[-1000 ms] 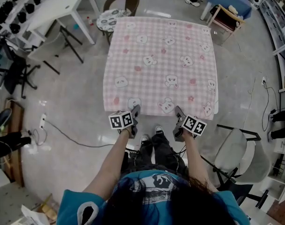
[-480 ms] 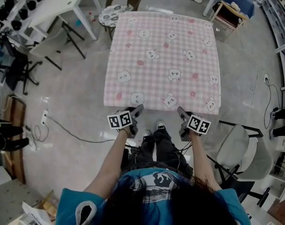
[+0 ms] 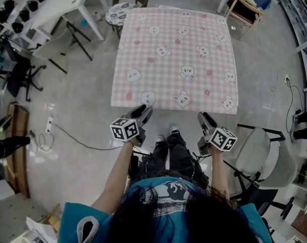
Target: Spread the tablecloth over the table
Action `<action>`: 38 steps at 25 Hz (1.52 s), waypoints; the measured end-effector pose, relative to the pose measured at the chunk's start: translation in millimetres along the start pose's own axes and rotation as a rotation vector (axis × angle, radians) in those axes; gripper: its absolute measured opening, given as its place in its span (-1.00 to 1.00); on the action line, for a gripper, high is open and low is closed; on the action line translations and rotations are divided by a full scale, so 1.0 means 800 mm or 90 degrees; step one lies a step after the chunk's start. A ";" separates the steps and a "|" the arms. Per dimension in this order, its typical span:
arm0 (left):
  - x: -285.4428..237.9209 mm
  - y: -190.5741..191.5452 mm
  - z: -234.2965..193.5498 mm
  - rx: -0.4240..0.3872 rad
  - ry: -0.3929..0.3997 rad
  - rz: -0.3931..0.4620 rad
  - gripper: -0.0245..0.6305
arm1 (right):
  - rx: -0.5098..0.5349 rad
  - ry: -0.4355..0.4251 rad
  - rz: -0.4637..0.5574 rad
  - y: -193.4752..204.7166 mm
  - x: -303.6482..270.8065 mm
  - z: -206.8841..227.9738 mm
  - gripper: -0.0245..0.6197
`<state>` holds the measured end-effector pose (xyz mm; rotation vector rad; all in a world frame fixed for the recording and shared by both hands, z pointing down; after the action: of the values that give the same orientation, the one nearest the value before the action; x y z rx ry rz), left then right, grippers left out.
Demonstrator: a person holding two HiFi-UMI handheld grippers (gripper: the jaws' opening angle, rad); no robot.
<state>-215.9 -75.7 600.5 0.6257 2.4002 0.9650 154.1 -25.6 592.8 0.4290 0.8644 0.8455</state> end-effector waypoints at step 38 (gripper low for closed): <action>0.043 -0.062 0.274 -0.317 0.049 0.097 -0.88 | 0.291 -0.278 0.064 -0.076 0.125 -0.180 -0.95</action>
<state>-127.3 23.3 415.8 0.5909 2.0700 1.6053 103.3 16.8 419.5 1.0239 0.6246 0.6051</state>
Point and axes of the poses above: the fingertips, and each gripper's own axes: x backward along the fingers, z to its right, y out of its underside, the point moved 10 cm from there along x, backward along the fingers, and after that the axes turned 10 degrees about y, right-handed, at the moved point
